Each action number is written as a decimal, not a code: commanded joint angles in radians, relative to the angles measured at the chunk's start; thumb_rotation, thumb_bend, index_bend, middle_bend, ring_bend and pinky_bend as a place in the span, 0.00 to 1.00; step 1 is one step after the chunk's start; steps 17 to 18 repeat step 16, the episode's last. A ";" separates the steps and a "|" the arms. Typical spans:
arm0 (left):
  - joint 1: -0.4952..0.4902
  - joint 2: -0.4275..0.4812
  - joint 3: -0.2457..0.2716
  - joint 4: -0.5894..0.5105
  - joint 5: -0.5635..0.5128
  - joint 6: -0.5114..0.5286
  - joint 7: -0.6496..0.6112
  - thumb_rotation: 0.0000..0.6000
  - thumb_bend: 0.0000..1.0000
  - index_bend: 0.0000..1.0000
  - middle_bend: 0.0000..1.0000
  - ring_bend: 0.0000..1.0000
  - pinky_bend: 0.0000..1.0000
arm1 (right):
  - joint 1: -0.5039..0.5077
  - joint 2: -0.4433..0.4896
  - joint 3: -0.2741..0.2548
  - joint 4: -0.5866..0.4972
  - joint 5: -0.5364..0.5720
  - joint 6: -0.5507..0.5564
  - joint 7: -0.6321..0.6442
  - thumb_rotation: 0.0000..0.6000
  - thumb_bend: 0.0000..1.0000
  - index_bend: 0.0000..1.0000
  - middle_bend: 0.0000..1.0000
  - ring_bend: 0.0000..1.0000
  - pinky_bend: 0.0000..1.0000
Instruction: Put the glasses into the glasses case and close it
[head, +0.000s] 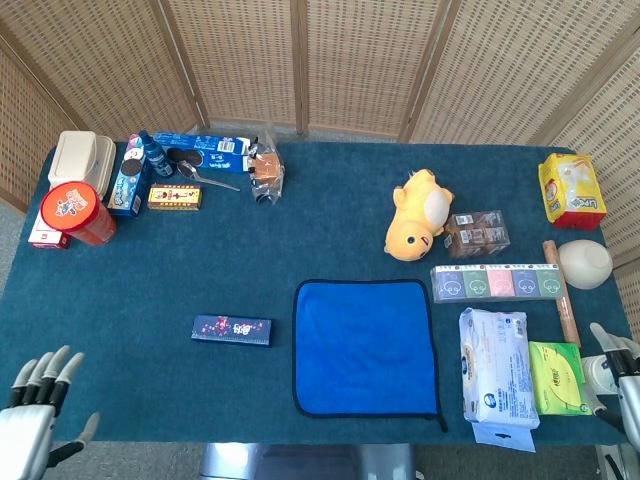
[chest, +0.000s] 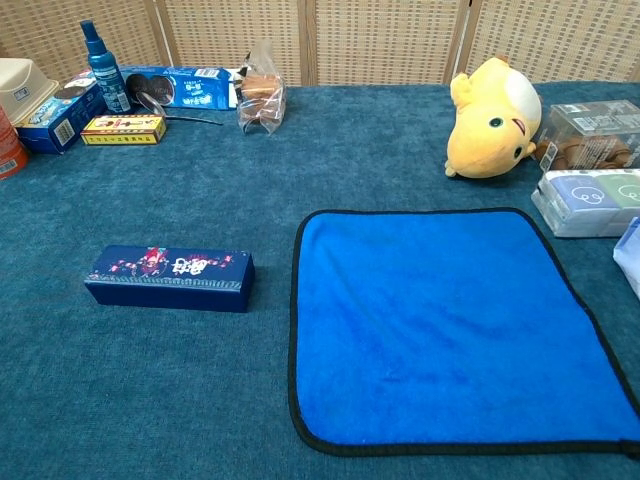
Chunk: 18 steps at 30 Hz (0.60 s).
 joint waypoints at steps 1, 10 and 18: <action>0.015 0.009 -0.004 0.013 0.011 0.012 -0.018 0.78 0.31 0.00 0.00 0.00 0.00 | 0.003 -0.005 0.002 -0.001 0.003 -0.004 -0.009 0.94 0.30 0.12 0.24 0.23 0.28; 0.023 0.014 -0.032 0.027 0.016 -0.009 -0.036 0.78 0.31 0.00 0.00 0.00 0.00 | 0.009 -0.008 0.002 -0.006 -0.003 -0.005 -0.016 0.94 0.30 0.12 0.24 0.23 0.27; 0.032 0.020 -0.052 0.029 0.018 -0.011 -0.045 0.79 0.31 0.00 0.00 0.00 0.00 | 0.013 -0.007 0.001 -0.020 -0.007 -0.005 -0.028 0.95 0.30 0.12 0.24 0.23 0.27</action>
